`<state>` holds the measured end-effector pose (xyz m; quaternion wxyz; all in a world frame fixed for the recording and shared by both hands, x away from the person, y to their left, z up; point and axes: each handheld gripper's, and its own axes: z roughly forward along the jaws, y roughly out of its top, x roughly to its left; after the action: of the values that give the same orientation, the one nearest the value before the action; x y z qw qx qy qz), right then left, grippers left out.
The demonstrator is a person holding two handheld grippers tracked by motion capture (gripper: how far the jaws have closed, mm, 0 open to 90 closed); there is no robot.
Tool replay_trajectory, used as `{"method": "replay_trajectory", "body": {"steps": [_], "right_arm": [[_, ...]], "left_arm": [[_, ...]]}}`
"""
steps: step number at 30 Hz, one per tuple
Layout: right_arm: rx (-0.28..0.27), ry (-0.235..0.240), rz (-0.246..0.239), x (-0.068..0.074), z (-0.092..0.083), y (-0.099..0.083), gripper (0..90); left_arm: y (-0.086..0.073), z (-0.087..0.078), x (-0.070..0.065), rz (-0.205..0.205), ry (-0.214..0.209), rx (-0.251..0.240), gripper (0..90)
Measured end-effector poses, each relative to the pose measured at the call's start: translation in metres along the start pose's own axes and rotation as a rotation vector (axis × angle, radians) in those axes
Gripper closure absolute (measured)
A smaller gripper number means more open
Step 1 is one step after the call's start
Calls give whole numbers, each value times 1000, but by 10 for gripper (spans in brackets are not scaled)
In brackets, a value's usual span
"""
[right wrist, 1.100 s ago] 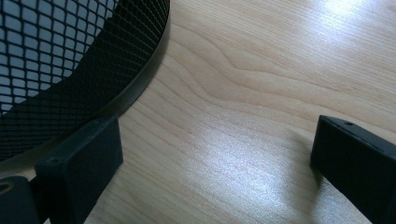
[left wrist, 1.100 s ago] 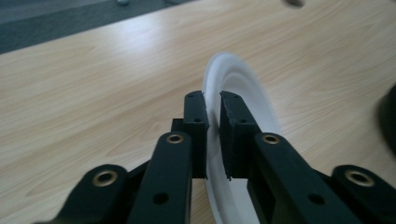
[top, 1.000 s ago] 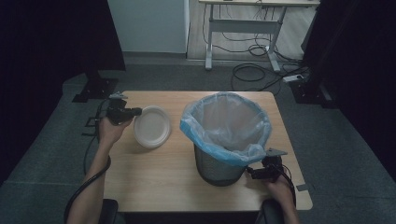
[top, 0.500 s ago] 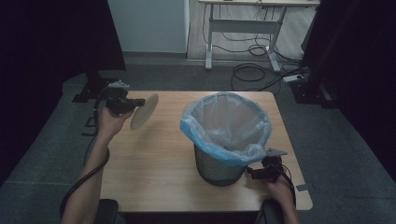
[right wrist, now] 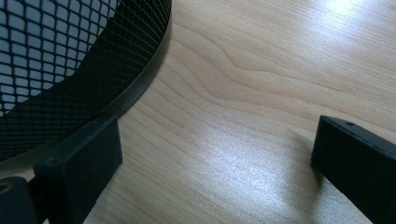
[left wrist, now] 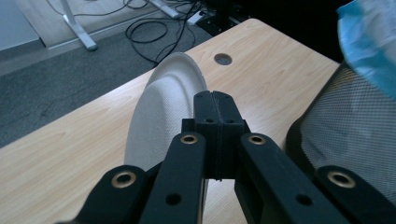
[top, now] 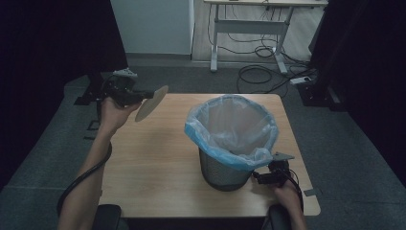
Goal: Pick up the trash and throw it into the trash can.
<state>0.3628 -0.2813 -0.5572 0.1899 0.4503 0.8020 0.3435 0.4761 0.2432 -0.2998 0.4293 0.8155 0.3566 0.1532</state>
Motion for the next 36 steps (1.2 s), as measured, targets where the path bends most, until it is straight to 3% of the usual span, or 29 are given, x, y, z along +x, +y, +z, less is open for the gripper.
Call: {"method": "replay_trajectory", "body": {"steps": [12,18,36], "right_arm": [[0,0,0,0,0,0,14],[0,0,0,0,0,0,14],[0,1,0,0,0,0,13]], "left_arm": [[37,-23,-25,47,-65,-23,900],[61,-31,-47,88,-94,-32,900],[101,-29,-111,199,-202,-45,900]]}}
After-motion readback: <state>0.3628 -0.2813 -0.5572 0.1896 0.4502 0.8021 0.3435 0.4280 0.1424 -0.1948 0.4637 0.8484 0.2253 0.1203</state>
